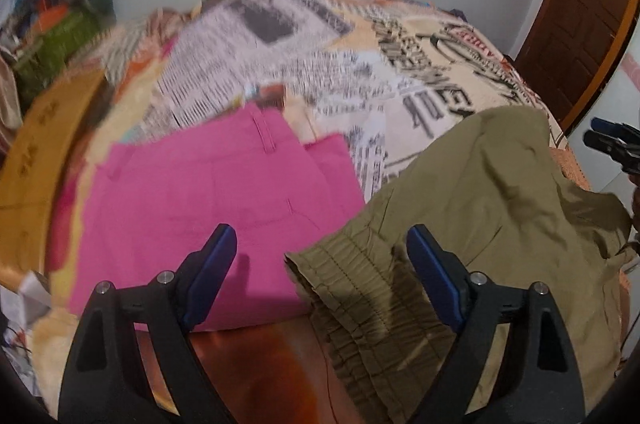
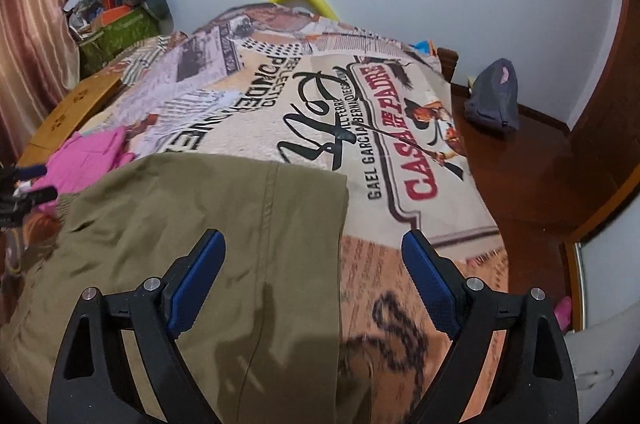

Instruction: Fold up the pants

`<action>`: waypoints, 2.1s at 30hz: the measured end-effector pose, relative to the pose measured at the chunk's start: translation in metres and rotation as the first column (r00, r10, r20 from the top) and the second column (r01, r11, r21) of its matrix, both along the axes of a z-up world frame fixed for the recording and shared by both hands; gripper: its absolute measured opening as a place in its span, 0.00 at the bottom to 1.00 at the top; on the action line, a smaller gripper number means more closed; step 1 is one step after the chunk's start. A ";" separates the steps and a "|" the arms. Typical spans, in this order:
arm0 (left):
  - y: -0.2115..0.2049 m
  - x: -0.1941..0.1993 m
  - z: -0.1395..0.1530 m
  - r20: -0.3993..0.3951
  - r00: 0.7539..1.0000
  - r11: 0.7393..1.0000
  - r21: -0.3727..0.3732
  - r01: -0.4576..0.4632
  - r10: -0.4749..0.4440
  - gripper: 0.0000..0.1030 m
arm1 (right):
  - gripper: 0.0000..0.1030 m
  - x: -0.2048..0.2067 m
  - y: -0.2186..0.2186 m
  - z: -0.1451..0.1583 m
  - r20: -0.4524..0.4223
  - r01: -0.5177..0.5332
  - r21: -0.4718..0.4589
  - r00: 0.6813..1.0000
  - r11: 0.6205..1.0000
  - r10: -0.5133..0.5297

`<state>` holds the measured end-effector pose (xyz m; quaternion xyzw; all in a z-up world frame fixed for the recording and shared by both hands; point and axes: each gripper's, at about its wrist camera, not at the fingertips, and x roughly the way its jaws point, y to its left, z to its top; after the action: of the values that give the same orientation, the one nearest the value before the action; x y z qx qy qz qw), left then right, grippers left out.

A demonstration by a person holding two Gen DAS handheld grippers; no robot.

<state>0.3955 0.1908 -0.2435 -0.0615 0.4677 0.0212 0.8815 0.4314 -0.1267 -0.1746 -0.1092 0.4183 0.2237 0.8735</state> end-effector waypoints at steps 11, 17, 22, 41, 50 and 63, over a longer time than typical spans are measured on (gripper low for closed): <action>0.004 0.005 -0.035 -0.074 0.996 0.990 -0.138 0.034 -0.044 0.66 | 0.85 0.052 0.020 -0.021 -0.053 -0.036 -0.015 0.998 0.999 0.035; 0.005 0.003 -0.033 -0.070 0.996 0.983 -0.181 0.034 -0.048 0.56 | 0.74 0.069 0.029 -0.035 -0.074 -0.057 -0.033 0.996 0.998 0.054; -0.003 -0.002 -0.026 -0.052 0.997 0.995 -0.086 0.050 -0.055 0.45 | 0.72 0.075 0.034 -0.051 -0.128 -0.090 -0.015 0.988 0.996 0.087; 0.000 -0.012 0.016 0.022 0.999 0.999 -0.042 0.029 -0.028 0.09 | 0.13 0.049 0.036 -0.008 0.025 -0.063 0.031 0.998 0.998 0.062; 0.003 -0.003 0.057 0.091 0.996 0.999 -0.025 0.020 -0.018 0.08 | 0.12 0.051 0.040 0.046 0.125 -0.012 0.058 0.992 0.998 0.005; -0.017 -0.038 0.127 0.183 0.980 0.996 -0.027 0.090 -0.084 0.07 | 0.12 -0.015 0.001 0.108 0.168 -0.007 0.156 0.986 0.988 -0.020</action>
<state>0.3579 0.1742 -0.1164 -0.0582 0.3878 -0.0314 0.9194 0.4161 -0.1256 -0.0666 -0.0576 0.3240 0.2427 0.9126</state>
